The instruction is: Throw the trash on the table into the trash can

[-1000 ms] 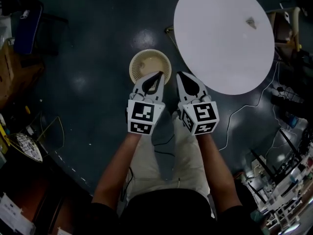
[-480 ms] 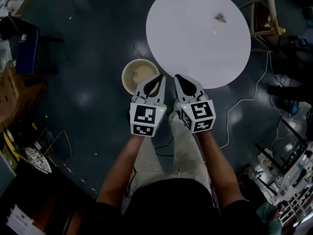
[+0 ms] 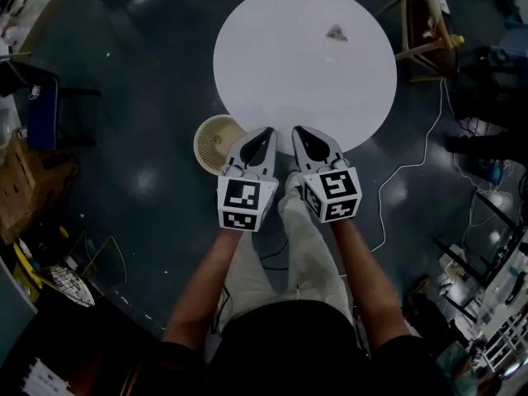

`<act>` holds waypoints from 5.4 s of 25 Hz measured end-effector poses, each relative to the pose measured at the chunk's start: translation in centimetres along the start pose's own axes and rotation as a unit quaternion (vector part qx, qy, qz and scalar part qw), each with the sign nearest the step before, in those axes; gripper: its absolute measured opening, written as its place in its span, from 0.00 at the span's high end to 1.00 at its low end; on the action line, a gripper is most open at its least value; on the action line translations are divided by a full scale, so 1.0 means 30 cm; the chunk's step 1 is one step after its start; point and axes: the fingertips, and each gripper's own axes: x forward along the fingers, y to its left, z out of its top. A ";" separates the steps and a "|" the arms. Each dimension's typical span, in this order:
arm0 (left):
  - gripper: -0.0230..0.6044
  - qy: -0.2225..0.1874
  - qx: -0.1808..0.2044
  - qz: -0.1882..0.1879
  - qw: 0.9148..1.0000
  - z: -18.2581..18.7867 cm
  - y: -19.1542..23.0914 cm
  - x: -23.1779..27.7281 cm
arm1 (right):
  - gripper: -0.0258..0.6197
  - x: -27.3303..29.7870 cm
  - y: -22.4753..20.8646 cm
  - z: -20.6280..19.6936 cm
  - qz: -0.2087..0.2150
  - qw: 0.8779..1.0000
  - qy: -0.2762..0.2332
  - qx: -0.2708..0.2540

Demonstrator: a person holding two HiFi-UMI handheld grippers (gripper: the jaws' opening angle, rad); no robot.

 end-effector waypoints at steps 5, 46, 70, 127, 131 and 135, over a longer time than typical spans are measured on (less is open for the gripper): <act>0.94 0.002 0.003 -0.006 1.000 0.036 -0.052 0.087 | 0.93 0.005 -0.149 0.051 -0.013 1.000 -0.005 -0.006; 0.94 -0.006 0.029 0.030 0.999 0.153 0.098 0.650 | 0.87 0.500 -0.863 0.265 -0.113 0.987 0.060 -0.100; 0.94 -0.008 0.008 0.037 0.999 0.111 0.122 0.388 | 0.93 0.297 -0.519 0.202 -0.084 0.993 0.038 -0.071; 0.94 0.034 -0.111 0.134 0.984 -0.823 0.717 -0.252 | 0.93 0.633 0.556 -0.668 0.075 0.982 0.157 -0.077; 0.94 0.045 -0.125 0.131 0.982 -0.947 0.741 -0.232 | 0.93 0.686 0.566 -0.770 0.075 0.979 0.171 -0.078; 0.94 0.055 -0.136 0.130 0.981 -1.054 0.773 -0.213 | 0.93 0.742 0.576 -0.863 0.077 0.977 0.183 -0.077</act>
